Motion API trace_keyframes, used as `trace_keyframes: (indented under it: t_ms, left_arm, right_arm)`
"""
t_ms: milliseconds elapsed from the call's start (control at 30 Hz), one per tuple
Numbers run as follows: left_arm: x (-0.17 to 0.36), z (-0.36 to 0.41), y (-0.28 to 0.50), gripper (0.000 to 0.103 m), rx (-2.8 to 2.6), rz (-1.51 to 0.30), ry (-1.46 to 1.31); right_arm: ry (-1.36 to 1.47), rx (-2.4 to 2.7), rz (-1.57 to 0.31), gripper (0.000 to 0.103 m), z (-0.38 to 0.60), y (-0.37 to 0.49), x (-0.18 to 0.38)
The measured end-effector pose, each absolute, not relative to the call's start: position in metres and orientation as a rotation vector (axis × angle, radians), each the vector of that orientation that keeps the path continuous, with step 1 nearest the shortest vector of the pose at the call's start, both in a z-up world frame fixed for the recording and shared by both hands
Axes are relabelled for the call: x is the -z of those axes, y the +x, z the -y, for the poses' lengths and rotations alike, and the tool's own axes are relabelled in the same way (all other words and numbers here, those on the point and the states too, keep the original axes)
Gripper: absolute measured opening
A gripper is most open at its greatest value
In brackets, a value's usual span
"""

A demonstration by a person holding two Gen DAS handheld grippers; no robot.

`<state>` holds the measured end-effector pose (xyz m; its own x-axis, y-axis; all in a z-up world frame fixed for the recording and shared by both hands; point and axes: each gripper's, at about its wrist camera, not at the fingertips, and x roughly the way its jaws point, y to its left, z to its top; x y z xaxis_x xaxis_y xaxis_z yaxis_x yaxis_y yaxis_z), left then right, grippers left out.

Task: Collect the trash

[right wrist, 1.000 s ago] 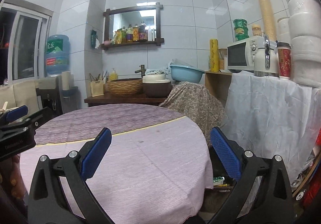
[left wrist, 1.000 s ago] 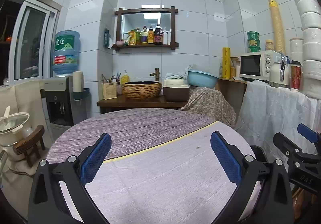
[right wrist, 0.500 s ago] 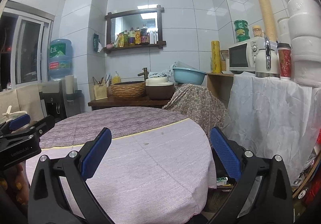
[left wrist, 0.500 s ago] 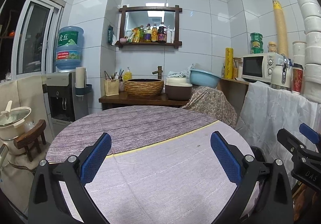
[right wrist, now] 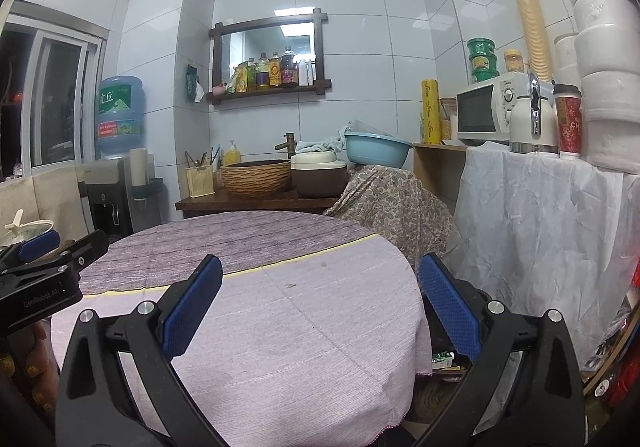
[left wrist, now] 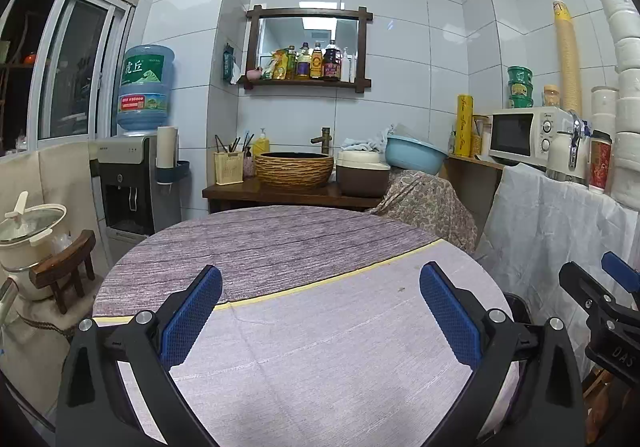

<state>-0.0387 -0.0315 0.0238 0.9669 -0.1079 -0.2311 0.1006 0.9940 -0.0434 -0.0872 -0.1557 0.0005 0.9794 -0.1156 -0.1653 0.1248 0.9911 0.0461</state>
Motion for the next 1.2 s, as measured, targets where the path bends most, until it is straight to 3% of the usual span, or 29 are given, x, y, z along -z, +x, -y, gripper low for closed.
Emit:
trace_keyframes:
  t_ms: [1200]
  left_arm:
    - [-0.0211, 0.0305, -0.037, 0.098, 0.094, -0.269, -0.042]
  right_arm:
    - [0.053, 0.115, -0.179, 0.097, 0.1538, -0.0847, 0.0063]
